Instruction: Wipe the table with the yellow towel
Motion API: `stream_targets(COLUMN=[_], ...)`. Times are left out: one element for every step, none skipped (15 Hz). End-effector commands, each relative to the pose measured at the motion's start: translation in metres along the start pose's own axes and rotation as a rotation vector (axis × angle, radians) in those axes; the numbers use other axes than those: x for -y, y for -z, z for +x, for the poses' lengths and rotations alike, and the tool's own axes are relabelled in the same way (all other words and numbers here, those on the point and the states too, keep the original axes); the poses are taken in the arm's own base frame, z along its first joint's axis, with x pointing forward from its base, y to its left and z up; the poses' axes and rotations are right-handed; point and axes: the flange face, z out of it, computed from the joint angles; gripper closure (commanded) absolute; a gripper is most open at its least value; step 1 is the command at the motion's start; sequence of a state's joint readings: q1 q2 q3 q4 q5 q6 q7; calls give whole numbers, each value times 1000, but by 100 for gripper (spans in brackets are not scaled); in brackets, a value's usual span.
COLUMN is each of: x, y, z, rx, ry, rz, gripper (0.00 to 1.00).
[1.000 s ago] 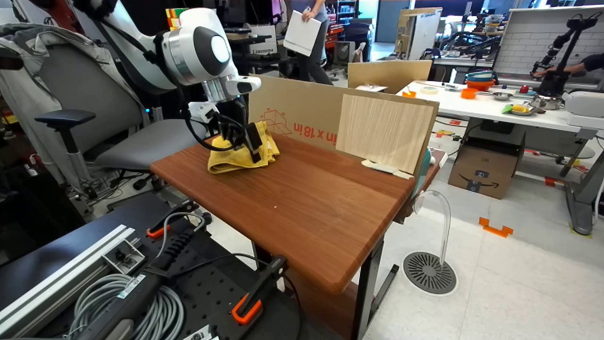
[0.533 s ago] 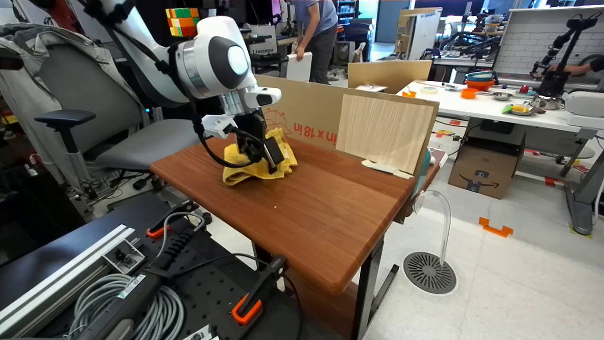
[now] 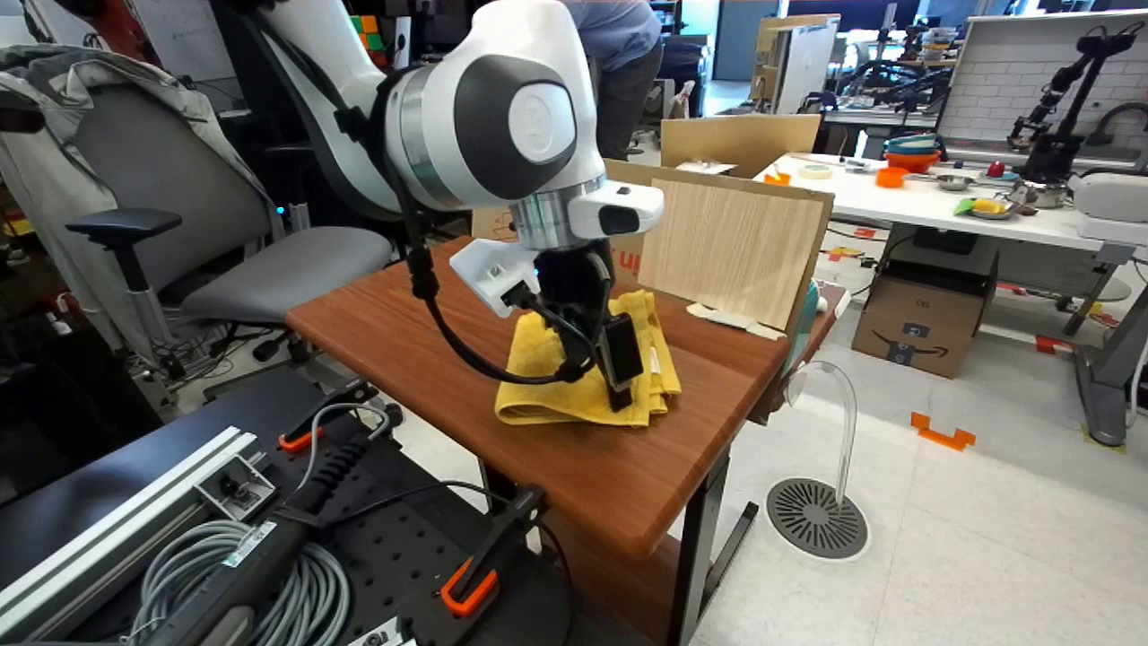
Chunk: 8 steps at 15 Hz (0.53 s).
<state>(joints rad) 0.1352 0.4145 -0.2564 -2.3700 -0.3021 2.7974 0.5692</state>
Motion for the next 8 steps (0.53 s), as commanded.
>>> stream_targets(x=[-26,-30,-34,-39,-43,-46,-38,-40], y=[31,44,56,71,86,99,69,81], z=[2,5,8,9,9,5,21,20], rx=[-71,-104,-133,-170,-197,-195,-162,-178], ry=[-48,-62,-73,-85,-96,-104,-86,-93], rz=[46,54,68,89,116,137,85,101], gripper=[0,0,0,0,0,0,0,0])
